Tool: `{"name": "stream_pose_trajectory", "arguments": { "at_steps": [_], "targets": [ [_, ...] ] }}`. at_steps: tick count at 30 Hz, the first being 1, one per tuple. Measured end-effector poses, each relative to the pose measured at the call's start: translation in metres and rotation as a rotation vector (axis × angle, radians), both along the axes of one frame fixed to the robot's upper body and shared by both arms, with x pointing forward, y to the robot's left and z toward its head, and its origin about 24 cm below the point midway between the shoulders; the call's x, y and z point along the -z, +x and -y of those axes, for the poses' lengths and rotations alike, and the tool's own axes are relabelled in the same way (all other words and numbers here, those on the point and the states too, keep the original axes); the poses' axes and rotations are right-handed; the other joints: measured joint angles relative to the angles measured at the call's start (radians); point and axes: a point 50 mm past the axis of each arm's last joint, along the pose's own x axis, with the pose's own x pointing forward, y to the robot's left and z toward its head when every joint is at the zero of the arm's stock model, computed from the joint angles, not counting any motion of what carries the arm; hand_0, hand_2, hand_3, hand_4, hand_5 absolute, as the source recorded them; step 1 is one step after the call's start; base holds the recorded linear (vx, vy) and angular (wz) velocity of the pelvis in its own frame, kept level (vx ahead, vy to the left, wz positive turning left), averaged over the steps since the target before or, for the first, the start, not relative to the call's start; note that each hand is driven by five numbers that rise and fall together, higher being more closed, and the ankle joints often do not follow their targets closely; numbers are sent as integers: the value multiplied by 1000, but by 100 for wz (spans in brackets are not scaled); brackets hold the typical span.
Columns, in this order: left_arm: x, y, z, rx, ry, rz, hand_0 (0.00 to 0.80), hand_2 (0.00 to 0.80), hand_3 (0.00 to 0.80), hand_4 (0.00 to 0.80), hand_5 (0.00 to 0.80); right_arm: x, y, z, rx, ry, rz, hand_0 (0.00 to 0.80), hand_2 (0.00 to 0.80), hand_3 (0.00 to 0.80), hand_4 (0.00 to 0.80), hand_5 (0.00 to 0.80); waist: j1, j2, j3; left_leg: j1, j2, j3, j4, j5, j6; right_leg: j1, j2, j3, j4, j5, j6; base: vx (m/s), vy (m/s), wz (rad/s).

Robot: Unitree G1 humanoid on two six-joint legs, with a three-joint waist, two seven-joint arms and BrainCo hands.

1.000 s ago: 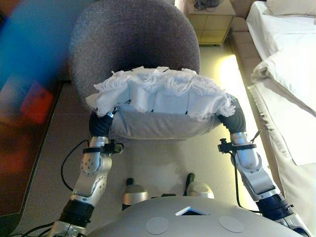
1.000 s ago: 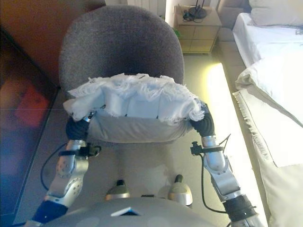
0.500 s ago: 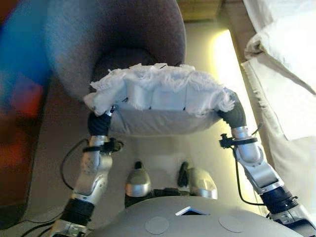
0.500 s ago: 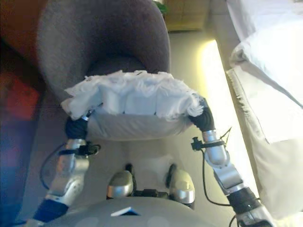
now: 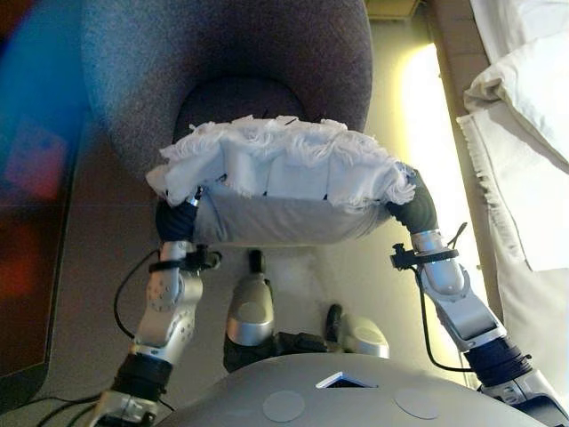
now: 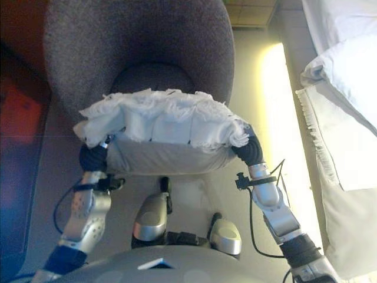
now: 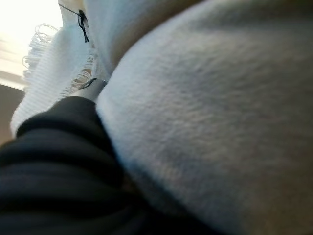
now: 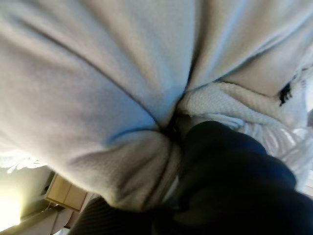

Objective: Pick up the cushion and take it to the sofa

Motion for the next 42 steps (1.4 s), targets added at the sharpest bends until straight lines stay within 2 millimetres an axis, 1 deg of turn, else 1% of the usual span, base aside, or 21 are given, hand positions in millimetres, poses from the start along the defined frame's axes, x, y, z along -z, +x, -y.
{"name": "stream_pose_trajectory", "arguments": {
  "at_steps": [3,4,5,6,7,8,10,13,14,17,18,19,20,22,23,25,28,30,36,39,42],
  "targets": [
    [-1,2,3,15,-6,14,800,800,800,800,800,-3,-1,3,22,27,13,800,800,800,800,800,6,-33,-16,18,-57,-2,29,-43,22,11,-56,-1,85,23,56,450,182,17],
    [-1,1,3,14,-5,13,800,800,800,800,800,-5,0,1,24,38,19,800,800,800,800,800,8,-41,-21,28,-66,-2,23,-50,25,-5,-66,-1,113,39,81,442,143,12],
    [-2,1,1,8,-2,14,800,800,800,800,800,-5,-1,0,28,49,25,800,800,800,800,800,4,-47,-28,45,-79,-8,1,-57,24,-16,-67,3,150,61,90,452,125,10],
    [-2,1,-1,0,0,14,800,800,800,800,800,-5,0,-3,27,61,25,800,800,800,800,800,-1,-51,-30,78,-91,-32,-48,-40,26,-36,-67,17,204,98,87,496,97,31],
    [-3,2,-3,-3,7,18,800,800,800,800,800,-4,-1,-5,26,68,22,800,800,800,800,800,-17,-49,-31,112,-98,-63,-97,-22,34,-54,-53,31,253,80,102,405,54,52],
    [-5,2,-5,-2,17,23,800,800,800,800,800,-3,-2,-6,25,71,19,800,800,800,800,800,-27,-52,-37,135,-101,-86,-139,-12,38,-73,-31,33,265,45,101,337,15,64],
    [-5,2,-8,0,28,24,800,800,800,800,800,-4,-3,-8,22,76,21,800,800,800,800,800,-41,-56,-61,146,-107,-112,-191,10,39,-164,-7,22,250,-4,69,273,-40,48],
    [-3,1,-6,4,23,16,800,800,800,800,800,-2,-4,-8,35,75,18,800,800,800,800,800,-98,-40,-66,145,-105,-187,-223,23,40,-258,24,27,72,-5,55,336,-109,68],
    [-3,0,-5,7,23,12,800,800,800,800,800,-2,-5,-7,37,71,17,800,800,800,800,800,-116,-36,-67,144,-105,-208,-230,26,41,-273,28,34,-24,23,54,355,-163,78],
    [2,-3,-1,20,18,-8,800,800,800,800,800,2,-5,-5,61,70,4,800,800,800,800,800,-161,-39,-73,145,-106,-269,-245,30,31,-327,26,63,-234,187,58,423,-168,75],
    [5,-6,0,23,14,-23,800,800,800,800,800,5,-5,-4,67,66,-7,800,800,800,800,800,-178,-42,-75,153,-107,-308,-256,31,20,-326,27,78,-293,228,56,329,-126,89],
    [9,-9,0,27,14,-39,800,800,800,800,800,8,-5,-3,74,62,-21,800,800,800,800,800,-184,-52,-81,169,-110,-336,-275,37,-13,-313,26,89,-329,240,55,353,-157,88],
    [13,-12,3,31,6,-60,800,800,800,800,800,13,-5,0,84,54,-38,800,800,800,800,800,-185,-52,-81,205,-99,-362,-303,42,-39,-295,38,89,-317,304,32,296,-163,77],
    [20,-17,9,52,-10,-89,800,800,800,800,800,18,-8,6,102,35,-66,800,800,800,800,800,-188,-24,-94,243,-50,-388,-311,25,-59,-248,93,84,-328,310,12,314,-158,50],
    [21,-19,11,49,-23,-90,800,800,800,800,800,17,-8,8,100,28,-61,800,800,800,800,800,-179,-16,-98,246,-48,-386,-260,11,-69,-235,106,80,-325,302,-4,283,-92,30],
    [20,-19,13,53,-33,-82,800,800,800,800,800,11,-10,13,84,0,-48,800,800,800,800,800,-187,2,-109,244,-46,-379,-236,-28,-67,-229,126,71,-319,292,-33,235,-42,30],
    [18,-18,14,57,-36,-74,800,800,800,800,800,10,-10,15,75,-5,-51,800,800,800,800,800,-181,7,-113,231,-29,-356,-213,-41,-94,-226,142,67,-319,289,-61,117,-28,10],
    [18,-18,14,57,-37,-74,800,800,800,800,800,10,-10,15,74,-5,-51,800,800,800,800,800,-180,6,-113,204,-27,-355,-191,-56,-107,-227,141,61,-319,290,-62,46,8,19],
    [21,-19,14,59,-35,-88,800,800,800,800,800,11,-12,15,79,-3,-56,800,800,800,800,800,-179,-3,-118,194,-29,-276,-228,-42,-88,-230,103,16,-336,292,-51,30,61,24],
    [22,-19,14,56,-35,-90,800,800,800,800,800,13,-11,13,81,7,-62,800,800,800,800,800,-179,1,-120,212,-45,-275,-276,-9,-93,-217,89,12,-377,316,-37,133,151,6],
    [22,-20,14,53,-39,-92,800,800,800,800,800,14,-12,13,73,2,-73,800,800,800,800,800,-181,3,-122,259,-54,-260,-318,-4,-88,-179,83,16,-412,328,-25,119,108,-9]
  ]
}}
